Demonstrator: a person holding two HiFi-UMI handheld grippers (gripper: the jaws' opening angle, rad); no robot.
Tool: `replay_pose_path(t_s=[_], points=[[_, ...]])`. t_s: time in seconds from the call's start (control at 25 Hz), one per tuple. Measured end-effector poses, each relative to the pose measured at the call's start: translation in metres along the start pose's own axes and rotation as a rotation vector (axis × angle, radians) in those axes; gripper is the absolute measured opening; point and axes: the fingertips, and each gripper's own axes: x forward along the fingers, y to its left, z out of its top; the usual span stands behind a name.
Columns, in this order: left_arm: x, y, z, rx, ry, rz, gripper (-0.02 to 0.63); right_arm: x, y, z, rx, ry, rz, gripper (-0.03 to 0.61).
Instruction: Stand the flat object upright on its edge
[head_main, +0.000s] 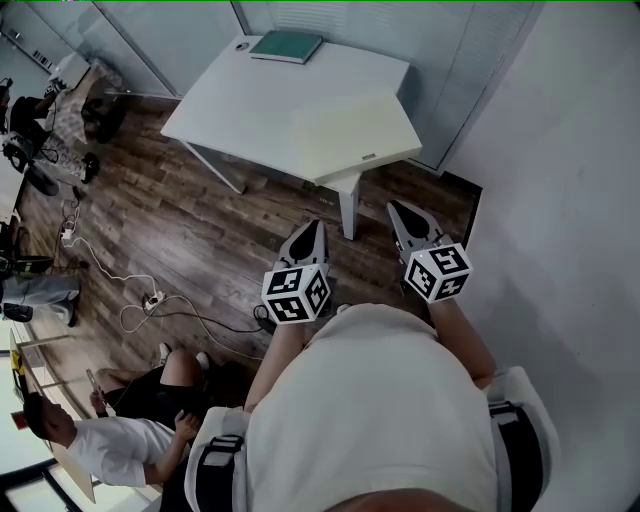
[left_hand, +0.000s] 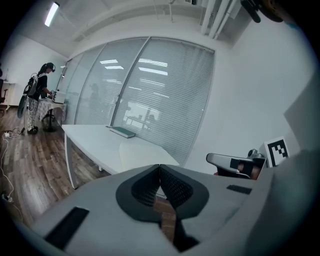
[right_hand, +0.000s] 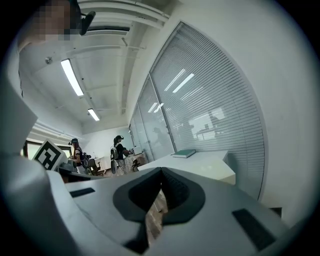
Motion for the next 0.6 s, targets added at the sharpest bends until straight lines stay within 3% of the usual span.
replay_pose_path(t_s=[0.6], points=[[-0.004,0.039,-0.008,-0.023,0.02,0.004,0.021,0.018,0.016,-0.014,0.027,0.008,-0.015,0.02]])
